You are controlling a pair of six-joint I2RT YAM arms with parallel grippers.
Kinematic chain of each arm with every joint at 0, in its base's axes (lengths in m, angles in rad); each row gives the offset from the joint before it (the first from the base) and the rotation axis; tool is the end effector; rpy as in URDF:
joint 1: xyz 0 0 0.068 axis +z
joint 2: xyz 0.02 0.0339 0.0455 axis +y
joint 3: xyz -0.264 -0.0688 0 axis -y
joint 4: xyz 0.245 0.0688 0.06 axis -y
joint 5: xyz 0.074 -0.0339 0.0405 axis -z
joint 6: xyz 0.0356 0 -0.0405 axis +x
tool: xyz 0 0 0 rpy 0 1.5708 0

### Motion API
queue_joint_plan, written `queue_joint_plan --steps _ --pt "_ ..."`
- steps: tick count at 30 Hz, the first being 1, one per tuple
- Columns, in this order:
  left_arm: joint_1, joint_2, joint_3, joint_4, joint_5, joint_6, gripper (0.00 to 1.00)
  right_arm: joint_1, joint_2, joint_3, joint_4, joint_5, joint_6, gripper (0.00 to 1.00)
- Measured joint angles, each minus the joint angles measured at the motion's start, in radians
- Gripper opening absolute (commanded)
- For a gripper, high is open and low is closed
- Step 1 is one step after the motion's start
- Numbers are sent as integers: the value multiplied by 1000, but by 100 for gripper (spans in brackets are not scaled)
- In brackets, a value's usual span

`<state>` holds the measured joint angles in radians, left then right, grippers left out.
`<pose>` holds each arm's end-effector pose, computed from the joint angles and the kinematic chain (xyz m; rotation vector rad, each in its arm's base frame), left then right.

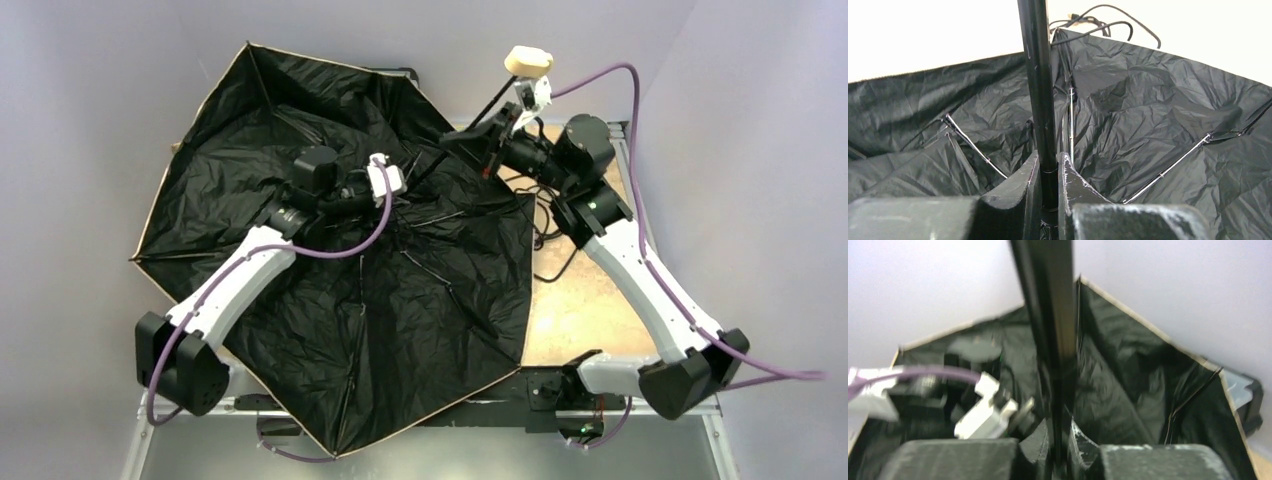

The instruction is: Open the umbrella

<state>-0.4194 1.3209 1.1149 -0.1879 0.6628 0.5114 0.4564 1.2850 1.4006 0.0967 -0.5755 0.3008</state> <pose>0.2660 -0.1426 0.3387 1.2244 1.4802 -0.5861 0.2460 0.1424 0.4765 -0.6120 1.3375 1.0120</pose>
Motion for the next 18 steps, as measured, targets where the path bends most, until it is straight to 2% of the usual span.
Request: queue_joint_plan --steps 2,4,5,10,13,15,18 --pt "5 -45 1 -49 -16 23 0 3 -47 -40 -11 -34 -4 62" --pt "50 -98 10 -95 -46 72 0 -8 -136 -113 -79 -75 -12 80" --pt "75 -125 25 -114 -71 117 0 -10 -188 -153 -112 -92 -23 85" --pt "166 -209 91 -270 -244 296 0 -50 -433 -239 -115 -88 -144 89" --pt "167 -233 108 -333 -260 406 0 -50 -547 -274 -159 -45 -212 91" --pt "167 -262 108 -364 -247 506 0 -48 -558 -269 -192 -6 -235 91" --pt "160 -323 108 -388 -201 675 0 -49 -479 -222 -243 51 -233 92"
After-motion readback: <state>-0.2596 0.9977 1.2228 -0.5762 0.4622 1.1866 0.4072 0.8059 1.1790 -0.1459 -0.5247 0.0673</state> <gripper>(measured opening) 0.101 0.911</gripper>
